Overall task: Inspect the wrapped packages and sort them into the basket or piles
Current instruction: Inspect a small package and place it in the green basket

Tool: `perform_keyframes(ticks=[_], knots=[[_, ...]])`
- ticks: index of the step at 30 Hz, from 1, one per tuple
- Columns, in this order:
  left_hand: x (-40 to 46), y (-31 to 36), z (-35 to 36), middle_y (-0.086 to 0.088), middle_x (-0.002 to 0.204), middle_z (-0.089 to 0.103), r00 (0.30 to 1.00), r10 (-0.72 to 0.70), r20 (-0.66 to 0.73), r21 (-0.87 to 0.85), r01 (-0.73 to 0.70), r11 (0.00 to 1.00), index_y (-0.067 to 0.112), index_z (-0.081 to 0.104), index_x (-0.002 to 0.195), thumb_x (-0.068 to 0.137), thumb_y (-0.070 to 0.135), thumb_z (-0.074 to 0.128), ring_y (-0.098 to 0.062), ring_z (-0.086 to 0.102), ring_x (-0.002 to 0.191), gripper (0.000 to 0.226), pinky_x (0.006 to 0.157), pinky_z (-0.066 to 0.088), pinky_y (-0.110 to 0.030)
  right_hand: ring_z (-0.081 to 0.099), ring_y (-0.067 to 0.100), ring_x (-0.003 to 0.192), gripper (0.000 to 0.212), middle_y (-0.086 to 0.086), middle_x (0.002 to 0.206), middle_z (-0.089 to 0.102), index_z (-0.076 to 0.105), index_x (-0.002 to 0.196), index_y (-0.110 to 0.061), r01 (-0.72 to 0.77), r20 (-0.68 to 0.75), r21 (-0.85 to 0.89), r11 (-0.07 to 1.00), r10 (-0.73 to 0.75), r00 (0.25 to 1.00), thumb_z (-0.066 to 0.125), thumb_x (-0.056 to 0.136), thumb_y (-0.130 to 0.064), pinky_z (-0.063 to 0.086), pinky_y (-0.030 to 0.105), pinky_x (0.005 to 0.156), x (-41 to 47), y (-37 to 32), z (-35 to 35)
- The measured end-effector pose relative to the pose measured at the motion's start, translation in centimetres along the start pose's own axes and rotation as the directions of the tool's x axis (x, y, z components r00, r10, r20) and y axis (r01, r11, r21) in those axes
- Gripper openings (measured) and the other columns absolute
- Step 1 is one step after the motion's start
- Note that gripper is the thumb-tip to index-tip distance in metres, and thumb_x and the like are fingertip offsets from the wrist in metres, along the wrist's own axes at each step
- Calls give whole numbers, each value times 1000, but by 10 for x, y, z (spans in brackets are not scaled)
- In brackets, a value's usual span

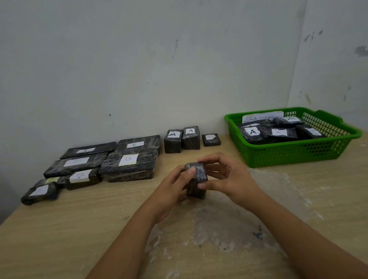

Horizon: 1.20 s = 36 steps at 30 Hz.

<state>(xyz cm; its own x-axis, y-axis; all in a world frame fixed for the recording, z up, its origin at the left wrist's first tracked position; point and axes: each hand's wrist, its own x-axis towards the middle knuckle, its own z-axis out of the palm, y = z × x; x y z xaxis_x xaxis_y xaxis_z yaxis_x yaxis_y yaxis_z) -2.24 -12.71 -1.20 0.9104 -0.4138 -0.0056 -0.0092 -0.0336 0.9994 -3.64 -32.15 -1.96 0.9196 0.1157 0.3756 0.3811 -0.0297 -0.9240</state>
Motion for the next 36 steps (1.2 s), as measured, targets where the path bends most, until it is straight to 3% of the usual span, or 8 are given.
perform_keyframes(ticks=[8, 12, 16, 20, 23, 26, 30, 36], knots=[[2, -3, -1, -5, 115, 75, 1000, -25, -6, -77, 25, 997, 24, 71, 120, 75, 57, 69, -21, 70, 104, 55, 86, 53, -32, 68, 19, 116, 56, 4, 119, 73, 67, 117, -21, 18, 57, -47, 999, -15, 998, 90, 70, 0, 52, 38, 107, -3, -6, 2], [4, -3, -1, 0, 104, 76, 998, 0, -65, -111, -7, 994, 21, 72, 111, 81, 46, 65, -17, 68, 98, 40, 78, 50, -29, 66, 18, 120, 52, 4, 124, 72, 66, 127, -21, -59, 85, 33, 998, 56, 995, 84, 78, -25, 53, 34, 103, -5, -7, 3], [5, -4, -2, 0, 100, 74, 999, 23, -44, -93, -27, 995, 15, 63, 101, 82, 45, 73, -16, 70, 93, 38, 74, 52, -27, 67, 11, 117, 42, -4, 121, 74, 69, 125, -26, -127, 73, -32, 991, 129, 989, 73, 86, -40, 53, 29, 100, -7, -6, 6], [3, -5, -4, -4, 99, 68, 998, 54, -9, -75, -55, 996, 14, 56, 91, 85, 45, 70, -15, 69, 93, 34, 70, 53, -20, 70, 20, 113, 35, 5, 115, 76, 71, 125, -19, -169, 93, 46, 985, 164, 982, 74, 92, -31, 56, 32, 97, -7, -2, 4], [3, -7, -6, -3, 103, 67, 998, 53, 42, -75, -50, 996, 14, 56, 95, 89, 54, 70, -19, 68, 100, 42, 80, 53, -25, 71, 26, 110, 36, 12, 112, 76, 72, 122, -14, -165, 67, 93, 982, 159, 985, 75, 88, -26, 57, 38, 98, -5, -1, 5], [4, -8, -8, -3, 107, 67, 999, 34, 40, -98, -30, 995, 15, 56, 99, 88, 52, 63, -20, 67, 100, 40, 90, 48, -36, 72, 21, 103, 28, 10, 108, 77, 74, 119, -13, -145, 37, 65, 987, 143, 989, 74, 91, -15, 57, 34, 93, -4, 1, 7], [5, -10, -7, 3, 95, 70, 999, 42, 24, -107, -40, 994, 19, 54, 84, 86, 47, 65, -16, 69, 93, 30, 89, 48, -36, 71, 16, 97, 28, 12, 108, 76, 74, 119, -6, -122, 19, 64, 990, 122, 992, 72, 91, -7, 56, 27, 85, -5, 0, 8], [6, -12, -3, 0, 85, 64, 995, 100, 9, -130, -98, 987, 24, 59, 71, 89, 41, 73, -15, 64, 85, 29, 73, 52, -24, 70, 24, 101, 31, 11, 105, 76, 77, 106, -9, -175, 26, 143, 974, 174, 984, 79, 86, -32, 56, 49, 101, -3, -1, 6]])
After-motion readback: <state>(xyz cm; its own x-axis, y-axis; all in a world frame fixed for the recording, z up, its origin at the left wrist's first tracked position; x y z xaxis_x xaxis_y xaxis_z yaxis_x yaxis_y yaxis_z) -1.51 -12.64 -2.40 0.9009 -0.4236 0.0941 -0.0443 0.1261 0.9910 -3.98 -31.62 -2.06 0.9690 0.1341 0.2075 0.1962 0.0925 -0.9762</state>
